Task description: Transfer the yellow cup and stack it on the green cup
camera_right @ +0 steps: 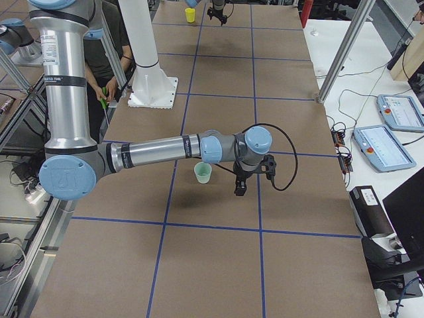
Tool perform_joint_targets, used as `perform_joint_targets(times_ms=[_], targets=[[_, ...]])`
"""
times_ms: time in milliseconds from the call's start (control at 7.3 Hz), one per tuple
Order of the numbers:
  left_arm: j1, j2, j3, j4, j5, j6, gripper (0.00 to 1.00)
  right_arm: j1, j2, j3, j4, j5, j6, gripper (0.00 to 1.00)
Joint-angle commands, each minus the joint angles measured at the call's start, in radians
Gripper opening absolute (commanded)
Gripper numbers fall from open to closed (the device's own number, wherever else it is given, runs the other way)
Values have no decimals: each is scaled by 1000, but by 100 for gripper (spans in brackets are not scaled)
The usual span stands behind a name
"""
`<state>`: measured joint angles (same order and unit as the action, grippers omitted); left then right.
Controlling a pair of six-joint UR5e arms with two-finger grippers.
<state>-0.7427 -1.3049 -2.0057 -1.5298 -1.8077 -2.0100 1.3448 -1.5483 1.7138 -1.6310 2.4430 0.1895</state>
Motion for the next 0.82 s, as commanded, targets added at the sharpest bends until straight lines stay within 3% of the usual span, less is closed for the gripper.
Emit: perform_joint_targets(times_ms=[0, 137, 411, 685], targets=[[168, -20, -31, 280, 68, -320, 100, -35, -16, -19, 145, -10, 5, 100], [230, -20, -48, 383, 67, -420, 99, -35, -19, -28, 163, -7, 7, 100], [282, -13, -24, 428, 61, -573, 99, -35, -19, -28, 166, -10, 4, 100], [284, -17, 85, 438, 59, -640, 99, -65, -16, -29, 169, -19, 8, 100]])
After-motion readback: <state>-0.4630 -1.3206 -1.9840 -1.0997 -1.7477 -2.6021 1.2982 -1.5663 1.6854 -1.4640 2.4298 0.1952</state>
